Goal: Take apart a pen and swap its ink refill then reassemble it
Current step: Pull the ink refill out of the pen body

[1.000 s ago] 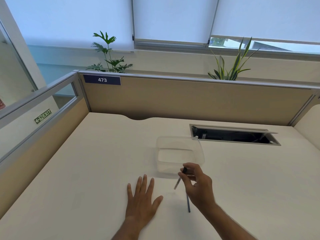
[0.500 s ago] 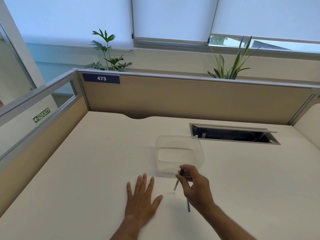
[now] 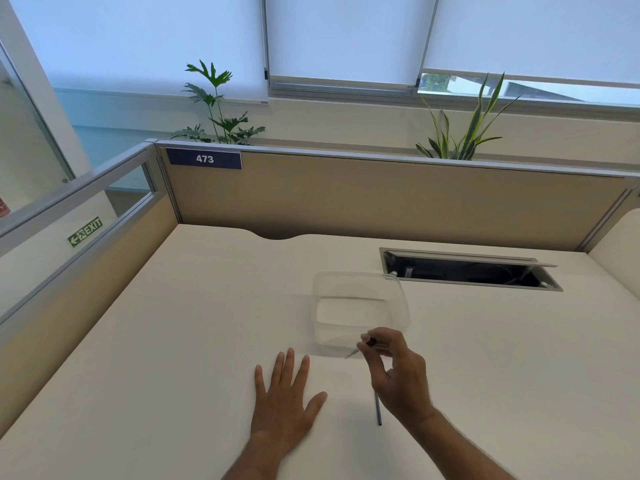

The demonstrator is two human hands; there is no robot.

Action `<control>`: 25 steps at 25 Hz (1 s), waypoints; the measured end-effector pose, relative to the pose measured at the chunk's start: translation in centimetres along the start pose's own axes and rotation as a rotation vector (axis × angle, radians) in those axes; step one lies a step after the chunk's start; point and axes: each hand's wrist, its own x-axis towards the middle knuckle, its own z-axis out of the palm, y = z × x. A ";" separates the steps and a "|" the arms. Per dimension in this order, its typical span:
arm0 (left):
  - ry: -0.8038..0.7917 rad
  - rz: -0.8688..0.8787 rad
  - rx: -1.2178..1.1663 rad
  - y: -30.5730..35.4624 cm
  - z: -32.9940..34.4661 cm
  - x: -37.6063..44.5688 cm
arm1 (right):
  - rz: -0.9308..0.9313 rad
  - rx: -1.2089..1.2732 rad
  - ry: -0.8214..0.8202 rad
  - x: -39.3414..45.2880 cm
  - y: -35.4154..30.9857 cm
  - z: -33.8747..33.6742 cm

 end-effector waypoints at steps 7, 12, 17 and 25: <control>0.019 0.003 0.044 0.3 -0.5 -0.3 | 0.009 -0.081 -0.206 -0.9 0.6 0.0; -0.013 0.000 0.047 0.1 -0.1 -0.1 | 0.044 -0.028 -0.155 -0.6 0.4 -0.3; -0.031 -0.002 0.031 0.2 -0.2 -0.1 | 0.040 -0.011 -0.135 -0.3 0.1 -0.5; -0.038 -0.014 0.044 -0.3 0.7 0.4 | -0.009 0.084 -0.025 0.2 -0.2 -0.5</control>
